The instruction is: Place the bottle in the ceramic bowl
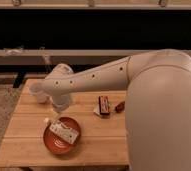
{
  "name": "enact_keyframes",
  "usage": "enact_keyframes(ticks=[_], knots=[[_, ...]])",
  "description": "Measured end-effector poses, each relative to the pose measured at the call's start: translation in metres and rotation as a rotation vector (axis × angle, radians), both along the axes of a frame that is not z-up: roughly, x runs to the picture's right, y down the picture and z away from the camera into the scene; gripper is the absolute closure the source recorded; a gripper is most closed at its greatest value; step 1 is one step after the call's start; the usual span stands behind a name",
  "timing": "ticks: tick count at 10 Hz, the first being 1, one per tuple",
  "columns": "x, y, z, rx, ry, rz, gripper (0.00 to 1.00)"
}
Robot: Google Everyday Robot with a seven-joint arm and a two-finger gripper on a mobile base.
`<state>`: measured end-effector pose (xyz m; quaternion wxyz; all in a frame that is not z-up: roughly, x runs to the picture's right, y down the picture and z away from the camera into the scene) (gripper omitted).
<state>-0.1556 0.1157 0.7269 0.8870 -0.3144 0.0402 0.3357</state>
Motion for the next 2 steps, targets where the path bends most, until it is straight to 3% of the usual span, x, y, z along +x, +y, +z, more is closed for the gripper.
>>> enact_keyframes(ticks=[2], knots=[[-0.0032,0.0007,-0.0011,-0.004,-0.006,0.001,0.2]])
